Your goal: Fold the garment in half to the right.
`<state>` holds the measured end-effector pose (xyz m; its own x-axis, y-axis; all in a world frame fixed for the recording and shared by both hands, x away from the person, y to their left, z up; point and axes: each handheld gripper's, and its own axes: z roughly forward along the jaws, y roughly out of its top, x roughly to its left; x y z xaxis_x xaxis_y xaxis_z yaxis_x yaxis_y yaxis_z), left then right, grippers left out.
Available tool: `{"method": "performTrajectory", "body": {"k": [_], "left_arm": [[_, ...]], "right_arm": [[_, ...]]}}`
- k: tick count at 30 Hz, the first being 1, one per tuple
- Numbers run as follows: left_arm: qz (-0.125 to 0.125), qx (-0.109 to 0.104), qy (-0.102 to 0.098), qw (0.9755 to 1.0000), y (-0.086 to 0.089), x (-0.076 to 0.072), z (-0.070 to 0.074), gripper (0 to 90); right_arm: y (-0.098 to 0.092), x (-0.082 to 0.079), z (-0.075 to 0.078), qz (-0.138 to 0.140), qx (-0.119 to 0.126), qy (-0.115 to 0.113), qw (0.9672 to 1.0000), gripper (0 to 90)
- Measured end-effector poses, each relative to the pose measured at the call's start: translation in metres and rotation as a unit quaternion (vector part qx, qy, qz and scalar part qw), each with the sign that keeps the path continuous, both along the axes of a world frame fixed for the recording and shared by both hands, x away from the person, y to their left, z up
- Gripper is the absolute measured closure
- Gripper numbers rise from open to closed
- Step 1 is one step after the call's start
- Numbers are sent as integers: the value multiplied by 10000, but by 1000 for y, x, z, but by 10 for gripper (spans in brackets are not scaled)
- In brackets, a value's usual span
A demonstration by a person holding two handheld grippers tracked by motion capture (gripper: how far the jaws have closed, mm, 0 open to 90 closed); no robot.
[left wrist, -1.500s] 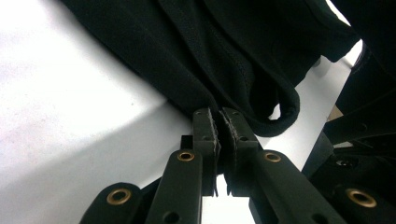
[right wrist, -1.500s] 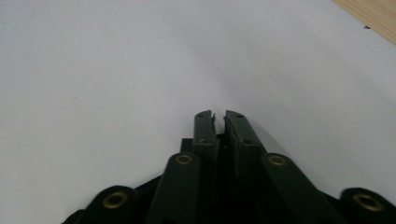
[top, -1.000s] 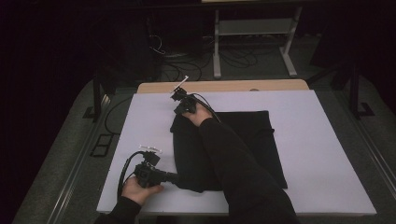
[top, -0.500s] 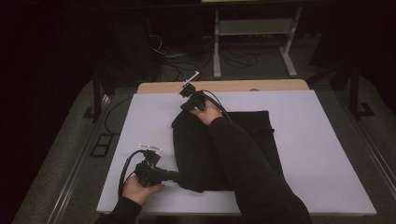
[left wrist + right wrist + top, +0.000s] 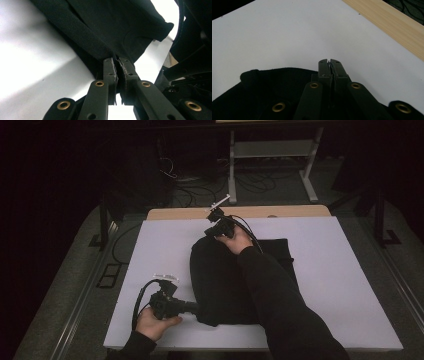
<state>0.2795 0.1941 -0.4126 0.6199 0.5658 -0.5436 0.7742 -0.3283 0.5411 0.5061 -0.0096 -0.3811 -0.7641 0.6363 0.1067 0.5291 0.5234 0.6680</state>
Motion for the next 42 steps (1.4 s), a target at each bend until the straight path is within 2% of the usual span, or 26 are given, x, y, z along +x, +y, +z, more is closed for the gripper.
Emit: {"method": "performTrajectory", "body": {"k": [7, 12, 16, 21, 27, 35, 42], "left_arm": [[-19, -168, -145, 9998, -5, -2, 12, 831], [-79, -314, -159, 9993, -9, -2, 18, 832], [-148, -653, -69, 9977, -14, 0, 23, 832], [-264, -819, -64, 9963, -26, 3, 28, 833], [-458, -852, -162, 9952, -45, 8, 36, 833], [-657, -850, -175, 9941, -68, 10, 37, 833], [-805, -909, -219, 9924, -84, 14, 44, 833]], "right_arm": [[-5, -4, 9, -1, 39, -67, 10000, 863], [-13, -4, 14, -53, 7, -102, 9999, 863], [-22, -3, 19, -105, 68, -179, 9998, 863], [-33, -4, 20, -159, 126, -213, 9996, 862], [-46, -6, 18, -227, 168, -207, 9994, 861], [-69, -8, 16, -363, 234, -220, 9988, 862], [-84, -9, 19, -494, 305, -246, 9980, 861]]}}
